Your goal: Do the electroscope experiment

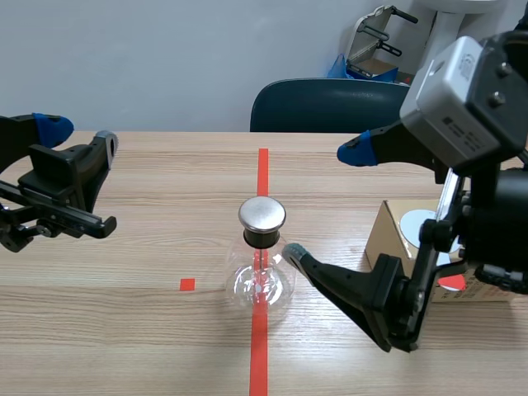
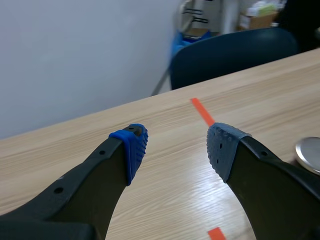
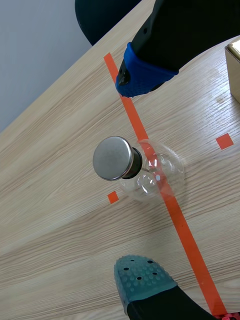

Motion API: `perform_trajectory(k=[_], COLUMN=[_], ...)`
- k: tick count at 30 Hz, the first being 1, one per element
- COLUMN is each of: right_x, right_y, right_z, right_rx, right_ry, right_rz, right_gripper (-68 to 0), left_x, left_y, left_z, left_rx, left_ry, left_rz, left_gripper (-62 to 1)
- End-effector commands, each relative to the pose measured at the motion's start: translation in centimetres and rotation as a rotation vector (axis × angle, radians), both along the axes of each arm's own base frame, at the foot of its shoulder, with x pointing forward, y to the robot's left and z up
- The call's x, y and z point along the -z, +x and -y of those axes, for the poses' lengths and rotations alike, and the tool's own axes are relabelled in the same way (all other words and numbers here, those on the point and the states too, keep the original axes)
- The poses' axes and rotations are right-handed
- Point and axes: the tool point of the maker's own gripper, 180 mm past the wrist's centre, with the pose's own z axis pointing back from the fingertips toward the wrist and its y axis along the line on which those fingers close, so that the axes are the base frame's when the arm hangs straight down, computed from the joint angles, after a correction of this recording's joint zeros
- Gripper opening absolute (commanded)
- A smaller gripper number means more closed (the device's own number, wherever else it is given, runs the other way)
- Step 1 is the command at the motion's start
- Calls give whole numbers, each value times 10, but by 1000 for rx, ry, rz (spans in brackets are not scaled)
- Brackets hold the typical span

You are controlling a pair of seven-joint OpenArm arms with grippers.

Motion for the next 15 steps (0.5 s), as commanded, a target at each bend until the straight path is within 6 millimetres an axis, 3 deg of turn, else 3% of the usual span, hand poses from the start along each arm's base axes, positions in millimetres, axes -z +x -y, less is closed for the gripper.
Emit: perform_trajectory(k=[1, 10, 15], right_x=[-8, -8, -8], right_y=[1, 1, 1], right_z=[-1, 0, 0], right_rx=[-1, 0, 0], right_ry=[23, 20, 20], right_rz=[19, 17, 17], right_gripper=[4, 4, 4], left_x=[-3, 7, 20], left_y=[-1, -4, -19], left_z=[3, 5, 6], left_rx=[16, 28, 42], left_ry=[-6, 5, 3], left_rz=[12, -35, -71], left_gripper=[-307, -307, -307])
